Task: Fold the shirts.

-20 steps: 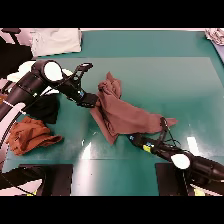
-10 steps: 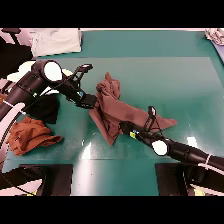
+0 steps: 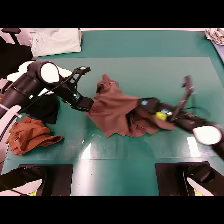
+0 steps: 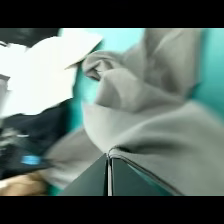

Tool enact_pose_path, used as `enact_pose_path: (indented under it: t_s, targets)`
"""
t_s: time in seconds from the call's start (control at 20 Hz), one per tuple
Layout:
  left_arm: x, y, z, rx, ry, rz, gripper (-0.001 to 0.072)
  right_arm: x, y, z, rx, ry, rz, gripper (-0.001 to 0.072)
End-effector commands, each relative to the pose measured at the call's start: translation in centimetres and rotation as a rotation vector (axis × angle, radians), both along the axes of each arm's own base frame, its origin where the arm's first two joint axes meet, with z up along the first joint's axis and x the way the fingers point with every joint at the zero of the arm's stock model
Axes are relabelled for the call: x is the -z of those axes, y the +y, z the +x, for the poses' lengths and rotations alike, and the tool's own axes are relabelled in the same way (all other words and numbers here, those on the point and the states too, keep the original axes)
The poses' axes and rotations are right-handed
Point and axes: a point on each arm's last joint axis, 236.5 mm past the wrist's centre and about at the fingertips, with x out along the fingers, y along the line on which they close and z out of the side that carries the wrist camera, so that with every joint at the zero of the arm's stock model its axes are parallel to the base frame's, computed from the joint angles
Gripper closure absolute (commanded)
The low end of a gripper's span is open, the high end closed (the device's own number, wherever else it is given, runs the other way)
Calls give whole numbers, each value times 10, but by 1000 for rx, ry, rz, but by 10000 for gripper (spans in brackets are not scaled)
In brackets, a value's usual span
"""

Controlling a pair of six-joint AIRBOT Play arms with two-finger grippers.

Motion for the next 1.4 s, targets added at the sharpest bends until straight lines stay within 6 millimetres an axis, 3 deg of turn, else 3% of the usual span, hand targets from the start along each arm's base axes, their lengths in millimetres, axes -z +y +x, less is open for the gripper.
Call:
enact_pose_path:
  t_s: [0.0, 0.1, 0.3, 0.4, 0.5, 0.65, 0.75, 0.9, 1.0, 1.2, 1.25, 1.35]
  targets:
    - [-4, 7, -2, -61, -59, -26, 677, 0, -72, -13, -35, 23, -298, 703]
    - [-6, 15, -5, -65, -74, -5, 677, -17, -87, -6, -68, -1, -313, 703]
    - [-38, 9, 2, -129, -154, -83, 677, -68, -70, 2, -217, -59, -183, 703]
    - [-60, 7, 8, -154, -203, -121, 677, -77, -56, 0, -299, -46, -187, 702]
    - [-78, 6, 12, -153, -243, -138, 677, -66, -35, -17, -434, 36, -174, 700]
    - [-84, 8, 15, -152, -261, -135, 677, -21, -1, -47, -614, 209, -197, 688]
    - [-80, 15, 15, -151, -261, -100, 677, 20, 3, -46, -590, 265, -297, 581]
    - [-69, 37, 13, -152, -257, 9, 677, 62, -32, -28, -383, 301, -463, 563]
    - [-62, 52, 8, -147, -234, 80, 677, 77, -71, -26, -255, 314, -539, 342]
    - [-59, 58, 6, -148, -228, 109, 677, 108, -155, -29, 20, 386, -521, 330]
    - [-59, 58, 6, -153, -226, 108, 677, 116, -166, -29, 66, 394, -486, 330]
    - [-59, 58, 7, -153, -228, 108, 676, 121, -169, -23, 167, 407, -311, 329]
